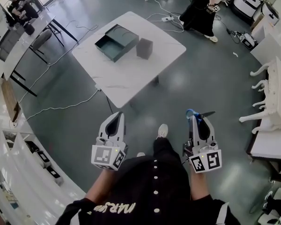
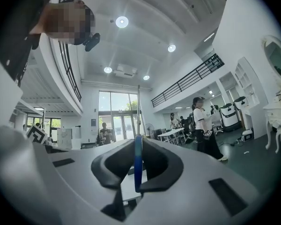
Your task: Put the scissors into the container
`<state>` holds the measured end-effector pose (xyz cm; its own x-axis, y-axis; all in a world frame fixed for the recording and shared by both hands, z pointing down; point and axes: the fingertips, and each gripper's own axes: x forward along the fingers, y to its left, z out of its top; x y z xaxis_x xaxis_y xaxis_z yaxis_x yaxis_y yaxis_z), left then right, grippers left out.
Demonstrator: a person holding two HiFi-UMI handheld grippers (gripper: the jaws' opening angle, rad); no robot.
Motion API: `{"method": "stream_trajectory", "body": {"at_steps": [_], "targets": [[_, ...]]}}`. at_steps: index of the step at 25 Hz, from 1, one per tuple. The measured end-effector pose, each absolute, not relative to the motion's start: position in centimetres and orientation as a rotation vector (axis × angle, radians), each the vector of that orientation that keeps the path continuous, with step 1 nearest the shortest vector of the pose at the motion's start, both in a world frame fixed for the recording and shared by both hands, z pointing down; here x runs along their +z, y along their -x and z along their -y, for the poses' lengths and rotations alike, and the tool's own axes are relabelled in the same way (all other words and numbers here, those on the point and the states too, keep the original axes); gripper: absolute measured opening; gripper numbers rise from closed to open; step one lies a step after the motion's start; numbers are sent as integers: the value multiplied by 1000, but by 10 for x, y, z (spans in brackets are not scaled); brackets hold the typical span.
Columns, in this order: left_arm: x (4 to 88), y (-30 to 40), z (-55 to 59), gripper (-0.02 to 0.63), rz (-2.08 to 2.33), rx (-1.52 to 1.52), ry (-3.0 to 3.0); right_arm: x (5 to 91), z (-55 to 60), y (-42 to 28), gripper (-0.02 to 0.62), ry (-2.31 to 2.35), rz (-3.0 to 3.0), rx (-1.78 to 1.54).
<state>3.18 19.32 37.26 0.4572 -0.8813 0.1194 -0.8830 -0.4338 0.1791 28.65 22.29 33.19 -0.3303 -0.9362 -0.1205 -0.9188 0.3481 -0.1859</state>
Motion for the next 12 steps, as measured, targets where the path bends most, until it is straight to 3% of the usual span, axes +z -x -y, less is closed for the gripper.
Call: {"method": "stream_trajectory", "body": {"at_steps": [12], "targets": [[358, -83, -90, 26, 1656, 2, -2414, 317, -97, -339, 58, 1550, -2493, -127]]}}
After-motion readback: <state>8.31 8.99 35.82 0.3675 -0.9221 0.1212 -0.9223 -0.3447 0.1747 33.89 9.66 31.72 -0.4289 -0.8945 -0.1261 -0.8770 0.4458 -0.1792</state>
